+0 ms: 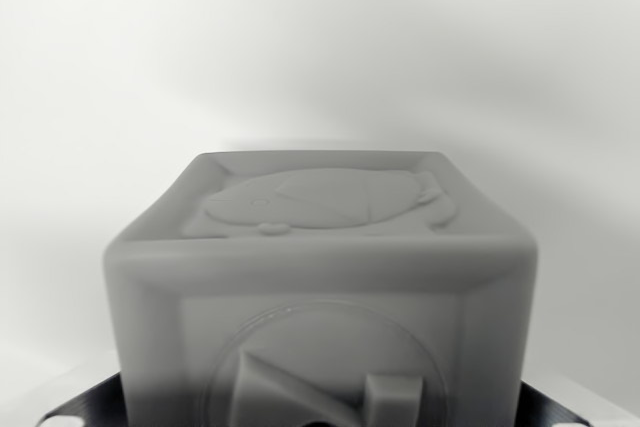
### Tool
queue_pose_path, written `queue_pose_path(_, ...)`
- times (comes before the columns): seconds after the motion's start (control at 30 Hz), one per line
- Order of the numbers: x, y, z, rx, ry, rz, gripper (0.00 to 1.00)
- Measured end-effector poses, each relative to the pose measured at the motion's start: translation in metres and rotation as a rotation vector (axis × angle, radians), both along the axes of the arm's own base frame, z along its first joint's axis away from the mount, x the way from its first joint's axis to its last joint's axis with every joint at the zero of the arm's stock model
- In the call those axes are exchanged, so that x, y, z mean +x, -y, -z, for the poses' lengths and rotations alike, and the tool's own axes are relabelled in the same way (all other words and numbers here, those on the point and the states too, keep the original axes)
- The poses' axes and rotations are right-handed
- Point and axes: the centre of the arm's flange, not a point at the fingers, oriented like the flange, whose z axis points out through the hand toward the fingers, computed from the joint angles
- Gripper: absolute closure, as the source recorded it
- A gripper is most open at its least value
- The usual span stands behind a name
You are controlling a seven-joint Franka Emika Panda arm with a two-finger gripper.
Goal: Destack cube
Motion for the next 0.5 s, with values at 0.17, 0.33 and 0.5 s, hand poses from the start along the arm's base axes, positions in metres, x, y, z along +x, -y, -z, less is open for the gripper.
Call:
queue_pose_path(0.17, 0.000, 0.000, 0.007, 0.000, -0.001, 0.000, 1.00)
queue_pose_path(0.33, 0.000, 0.000, 0.011, 0.000, 0.001, 0.000, 1.00)
queue_pose_path(0.5, 0.000, 0.000, 0.014, 0.000, 0.001, 0.000, 1.00)
